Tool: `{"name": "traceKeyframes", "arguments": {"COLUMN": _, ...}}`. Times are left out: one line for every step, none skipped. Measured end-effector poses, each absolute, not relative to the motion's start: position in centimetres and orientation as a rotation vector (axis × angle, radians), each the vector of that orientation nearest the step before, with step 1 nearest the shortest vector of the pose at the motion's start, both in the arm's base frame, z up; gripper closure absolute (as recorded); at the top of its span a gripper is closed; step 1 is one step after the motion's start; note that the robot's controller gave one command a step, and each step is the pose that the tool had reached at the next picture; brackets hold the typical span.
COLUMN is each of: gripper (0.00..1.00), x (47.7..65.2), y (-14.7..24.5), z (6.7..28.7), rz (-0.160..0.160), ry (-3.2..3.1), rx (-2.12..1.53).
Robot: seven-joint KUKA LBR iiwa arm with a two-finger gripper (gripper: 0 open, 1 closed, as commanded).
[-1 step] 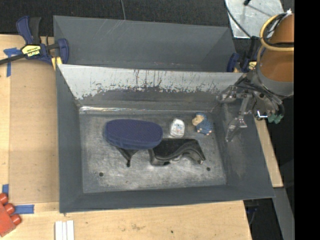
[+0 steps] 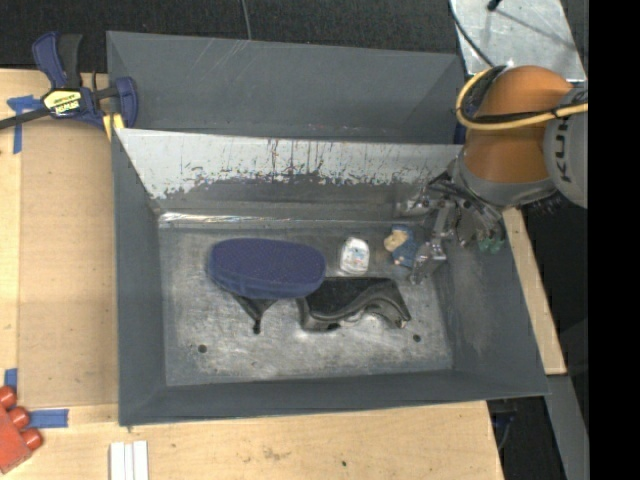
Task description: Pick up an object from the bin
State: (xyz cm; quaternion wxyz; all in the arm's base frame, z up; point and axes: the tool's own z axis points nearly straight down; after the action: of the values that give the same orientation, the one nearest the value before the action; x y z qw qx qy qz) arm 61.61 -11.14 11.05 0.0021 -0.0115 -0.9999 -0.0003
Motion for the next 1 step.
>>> {"name": "traceKeyframes", "arguments": {"gripper": 0.0, "x": 62.25, "y": -11.96, "z": 8.85, "rz": 0.0, "ry": -3.137, "rx": 0.09}}
